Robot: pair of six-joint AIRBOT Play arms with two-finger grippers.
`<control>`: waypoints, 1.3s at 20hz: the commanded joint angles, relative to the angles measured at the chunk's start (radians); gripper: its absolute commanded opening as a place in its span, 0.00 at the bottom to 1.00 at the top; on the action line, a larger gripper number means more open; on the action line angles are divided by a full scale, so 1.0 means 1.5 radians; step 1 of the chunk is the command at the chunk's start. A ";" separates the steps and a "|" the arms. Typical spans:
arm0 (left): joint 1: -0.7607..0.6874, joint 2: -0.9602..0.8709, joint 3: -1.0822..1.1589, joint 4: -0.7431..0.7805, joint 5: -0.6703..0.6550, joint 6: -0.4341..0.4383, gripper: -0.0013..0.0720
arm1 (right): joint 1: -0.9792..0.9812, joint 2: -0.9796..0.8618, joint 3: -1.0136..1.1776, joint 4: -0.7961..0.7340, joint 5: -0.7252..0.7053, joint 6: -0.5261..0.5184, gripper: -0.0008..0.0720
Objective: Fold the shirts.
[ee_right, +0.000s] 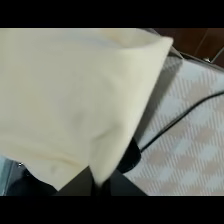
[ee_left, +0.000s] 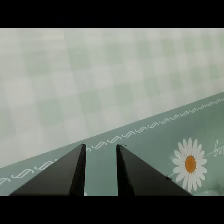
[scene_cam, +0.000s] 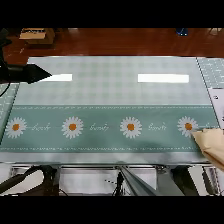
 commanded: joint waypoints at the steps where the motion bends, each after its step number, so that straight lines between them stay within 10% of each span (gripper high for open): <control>1: 0.001 -0.001 0.000 0.021 0.050 0.003 0.38 | -0.039 0.034 -0.058 -0.098 -0.009 0.001 0.05; 9: 0.013 -0.001 0.001 0.040 0.135 0.003 0.38 | -0.040 0.042 -0.082 -0.246 -0.005 -0.024 0.08; 11: 0.019 -0.001 0.001 0.040 0.141 0.003 0.38 | -0.040 0.042 -0.082 -0.243 -0.003 -0.042 0.68; 12: 0.023 -0.001 0.001 0.040 0.142 0.003 0.38 | -0.039 0.042 -0.082 -0.239 -0.009 -0.048 0.82; 17: 0.022 -0.001 0.001 0.040 0.149 0.003 0.40 | -0.016 0.042 -0.077 -0.086 -0.082 -0.073 0.80; 20: 0.008 -0.001 0.001 0.039 0.149 0.003 0.88 | 0.110 0.042 -0.037 0.100 -0.181 -0.110 0.71; 26: -0.094 -0.001 0.001 0.136 0.159 -0.058 0.86 | 0.573 -0.062 0.058 0.285 -0.393 0.017 0.71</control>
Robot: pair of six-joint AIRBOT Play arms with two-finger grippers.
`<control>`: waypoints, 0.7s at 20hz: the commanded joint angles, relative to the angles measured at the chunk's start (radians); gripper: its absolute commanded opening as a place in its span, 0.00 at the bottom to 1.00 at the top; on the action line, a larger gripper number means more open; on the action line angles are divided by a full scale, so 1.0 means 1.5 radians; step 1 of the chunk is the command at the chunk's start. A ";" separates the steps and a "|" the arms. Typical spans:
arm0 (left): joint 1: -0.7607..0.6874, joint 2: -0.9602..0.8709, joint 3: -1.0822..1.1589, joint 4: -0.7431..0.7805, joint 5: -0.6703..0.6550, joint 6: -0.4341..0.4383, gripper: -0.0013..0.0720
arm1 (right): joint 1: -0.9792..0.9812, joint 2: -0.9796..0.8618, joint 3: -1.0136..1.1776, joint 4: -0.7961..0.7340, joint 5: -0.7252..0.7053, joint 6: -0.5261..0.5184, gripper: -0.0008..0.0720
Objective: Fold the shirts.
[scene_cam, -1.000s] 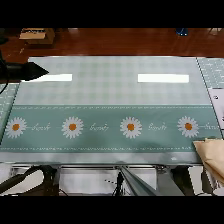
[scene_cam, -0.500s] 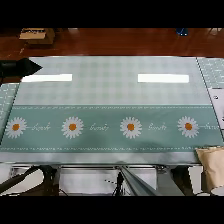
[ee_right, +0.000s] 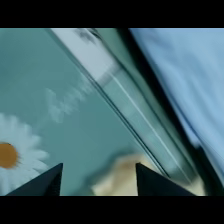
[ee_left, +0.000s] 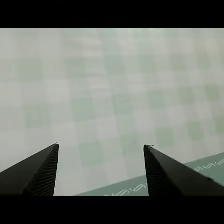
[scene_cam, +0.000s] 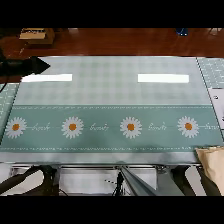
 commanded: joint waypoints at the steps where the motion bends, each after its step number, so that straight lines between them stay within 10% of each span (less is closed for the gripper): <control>1: -0.081 -0.001 0.001 0.137 0.002 -0.098 0.86 | 0.273 -0.097 0.060 0.094 -0.100 0.083 0.71; 7: -0.325 -0.008 0.001 0.448 -0.088 -0.300 0.87 | 0.590 -0.279 0.175 0.053 0.031 0.047 0.83; 14: -0.370 -0.010 0.001 0.463 -0.082 -0.370 0.88 | 0.626 -0.276 0.175 0.007 0.038 0.134 0.83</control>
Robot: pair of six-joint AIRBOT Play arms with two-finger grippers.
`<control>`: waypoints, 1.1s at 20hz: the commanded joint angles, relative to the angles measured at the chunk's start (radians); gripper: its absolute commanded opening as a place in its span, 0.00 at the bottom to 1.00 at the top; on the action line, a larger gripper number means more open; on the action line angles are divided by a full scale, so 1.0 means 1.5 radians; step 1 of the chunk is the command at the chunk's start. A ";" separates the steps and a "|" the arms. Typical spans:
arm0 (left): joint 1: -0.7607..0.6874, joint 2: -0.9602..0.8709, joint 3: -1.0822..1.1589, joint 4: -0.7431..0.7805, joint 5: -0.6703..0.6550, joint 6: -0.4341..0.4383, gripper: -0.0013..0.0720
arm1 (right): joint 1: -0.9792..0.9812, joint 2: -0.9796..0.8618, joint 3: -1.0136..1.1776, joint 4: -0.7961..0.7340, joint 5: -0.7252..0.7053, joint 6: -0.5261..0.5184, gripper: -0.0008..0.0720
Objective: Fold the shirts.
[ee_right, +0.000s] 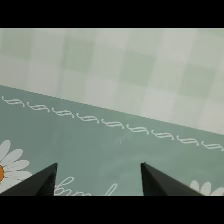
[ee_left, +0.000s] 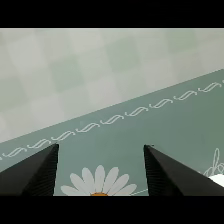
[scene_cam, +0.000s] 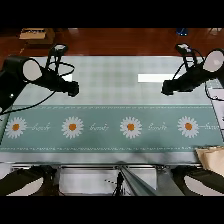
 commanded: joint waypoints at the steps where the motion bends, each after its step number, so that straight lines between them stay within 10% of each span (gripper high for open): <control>1: -0.017 -0.001 0.001 0.027 -0.004 -0.032 0.88 | 0.019 -0.006 0.005 -0.004 0.018 0.033 0.83; 4: -0.017 -0.001 0.001 0.027 -0.007 -0.032 1.00 | 0.019 -0.006 0.005 0.012 0.043 0.033 0.84; 22: -0.017 -0.001 0.001 0.027 -0.006 -0.032 1.00 | 0.019 -0.006 0.005 0.007 0.045 0.033 0.84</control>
